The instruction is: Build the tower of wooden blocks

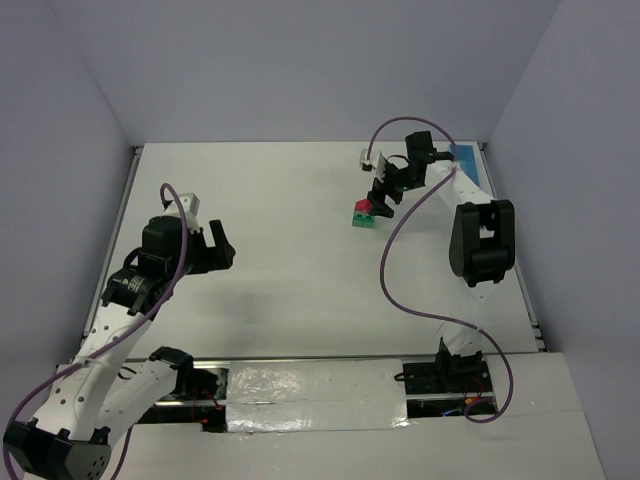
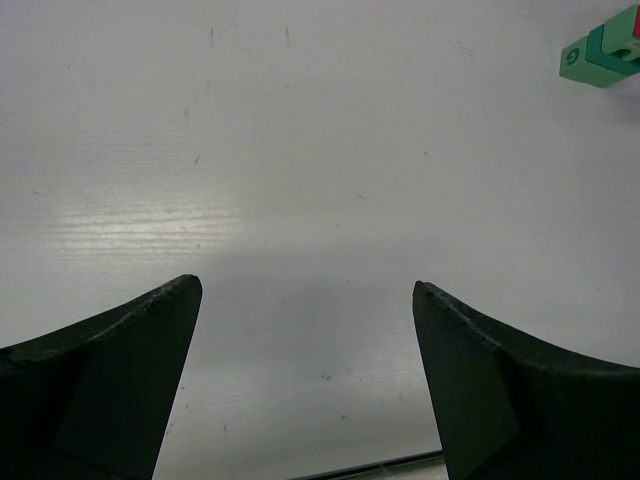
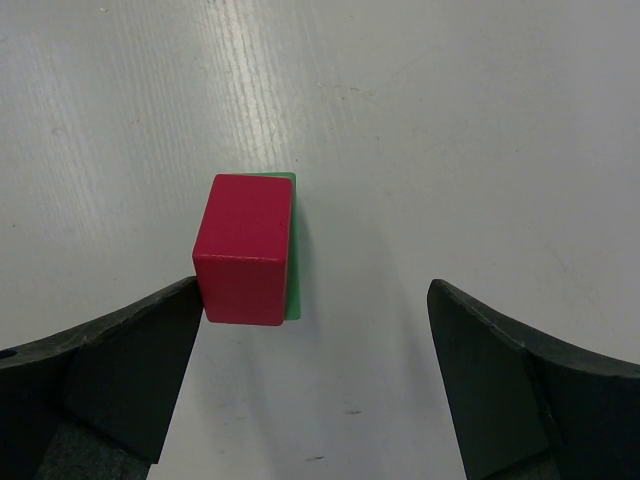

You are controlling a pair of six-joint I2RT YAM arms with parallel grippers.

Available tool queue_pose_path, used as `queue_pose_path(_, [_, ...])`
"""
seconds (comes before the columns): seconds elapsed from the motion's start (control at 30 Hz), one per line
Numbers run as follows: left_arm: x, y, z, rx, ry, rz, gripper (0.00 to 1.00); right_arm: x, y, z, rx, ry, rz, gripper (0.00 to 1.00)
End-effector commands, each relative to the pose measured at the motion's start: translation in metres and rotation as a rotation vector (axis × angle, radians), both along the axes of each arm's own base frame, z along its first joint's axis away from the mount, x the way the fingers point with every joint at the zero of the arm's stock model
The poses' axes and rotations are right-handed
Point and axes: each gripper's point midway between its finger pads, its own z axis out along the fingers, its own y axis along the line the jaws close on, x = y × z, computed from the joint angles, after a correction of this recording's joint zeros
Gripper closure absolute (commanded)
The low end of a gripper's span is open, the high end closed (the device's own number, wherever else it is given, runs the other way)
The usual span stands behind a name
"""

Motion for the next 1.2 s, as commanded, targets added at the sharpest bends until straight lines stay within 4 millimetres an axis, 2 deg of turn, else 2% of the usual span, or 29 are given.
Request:
queue_pose_path(0.0, [0.006, -0.001, 0.010, 0.001, -0.057, -0.014, 0.01, 0.006, 0.000, 0.033, 0.023, -0.086, -0.009, 0.00])
queue_pose_path(0.57, [0.006, -0.001, 0.011, -0.001, -0.061, -0.013, 0.01, 0.008, 0.005, 0.036, 0.040, -0.092, -0.004, 0.00])
queue_pose_path(0.87, [0.006, -0.001, 0.010, 0.000, -0.058, -0.013, 0.00, 0.002, 0.008, 0.039, 0.058, -0.084, 0.019, 0.00])
queue_pose_path(1.03, [0.006, 0.000, 0.011, 0.000, -0.062, -0.012, 0.00, -0.009, 0.020, 0.053, 0.100, -0.088, 0.086, 0.00])
queue_pose_path(1.07, [0.006, 0.000, 0.011, 0.001, -0.063, -0.012, 0.00, -0.018, 0.021, 0.056, 0.109, -0.067, 0.104, 0.00])
queue_pose_path(1.17, [0.005, 0.001, 0.012, 0.002, -0.065, -0.006, 0.01, -0.030, 0.030, 0.080, 0.157, -0.088, 0.172, 0.00])
